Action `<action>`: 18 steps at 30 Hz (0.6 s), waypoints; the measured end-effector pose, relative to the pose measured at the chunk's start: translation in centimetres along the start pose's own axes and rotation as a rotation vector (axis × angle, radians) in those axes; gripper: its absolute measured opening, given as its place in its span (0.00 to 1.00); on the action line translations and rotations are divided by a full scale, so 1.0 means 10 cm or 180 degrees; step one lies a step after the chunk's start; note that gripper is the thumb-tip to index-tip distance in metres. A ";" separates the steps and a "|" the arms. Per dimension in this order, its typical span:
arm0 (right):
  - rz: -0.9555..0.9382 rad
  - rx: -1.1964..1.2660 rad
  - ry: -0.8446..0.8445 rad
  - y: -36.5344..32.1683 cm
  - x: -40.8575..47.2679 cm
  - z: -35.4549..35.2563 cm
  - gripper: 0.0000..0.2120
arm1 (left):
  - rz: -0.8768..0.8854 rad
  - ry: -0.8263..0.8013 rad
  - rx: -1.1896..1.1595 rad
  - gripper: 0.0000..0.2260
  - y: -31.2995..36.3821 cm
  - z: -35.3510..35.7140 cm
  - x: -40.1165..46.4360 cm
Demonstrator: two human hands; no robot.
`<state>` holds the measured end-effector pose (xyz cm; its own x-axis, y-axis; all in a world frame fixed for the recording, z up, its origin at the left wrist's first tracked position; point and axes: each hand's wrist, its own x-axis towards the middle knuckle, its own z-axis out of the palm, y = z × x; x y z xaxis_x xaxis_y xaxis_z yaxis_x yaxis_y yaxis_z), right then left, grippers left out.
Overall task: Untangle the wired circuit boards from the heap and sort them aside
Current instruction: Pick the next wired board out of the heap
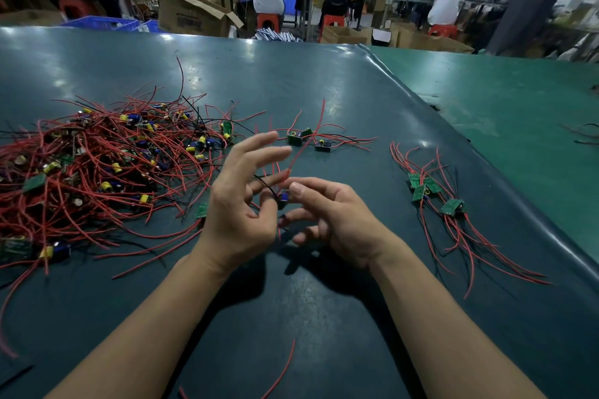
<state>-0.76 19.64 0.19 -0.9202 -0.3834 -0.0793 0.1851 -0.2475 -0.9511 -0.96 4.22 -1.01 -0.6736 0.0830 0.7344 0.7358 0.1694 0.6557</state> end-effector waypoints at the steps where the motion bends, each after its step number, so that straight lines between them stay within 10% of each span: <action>1: 0.0046 0.0135 -0.0034 0.00 0.00 0.00 0.13 | -0.0021 -0.0047 -0.0067 0.26 0.01 0.02 0.00; 7: -0.0007 0.0609 0.0484 0.00 0.05 -0.05 0.08 | 0.0365 -0.0135 0.0741 0.23 0.02 -0.04 0.01; 13: -0.0625 0.0738 0.1134 -0.03 0.08 -0.09 0.03 | 0.0338 0.1189 0.1959 0.09 -0.03 -0.09 0.03; 18: -0.0883 0.0219 0.1083 -0.03 0.04 -0.06 0.06 | -0.0715 -0.0106 0.0864 0.14 0.01 0.03 -0.04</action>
<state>-1.42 20.10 0.26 -0.9973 0.0176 0.0715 -0.0730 -0.3628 -0.9290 -0.62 4.46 -1.32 -0.8216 0.0453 0.5682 0.5267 0.4414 0.7264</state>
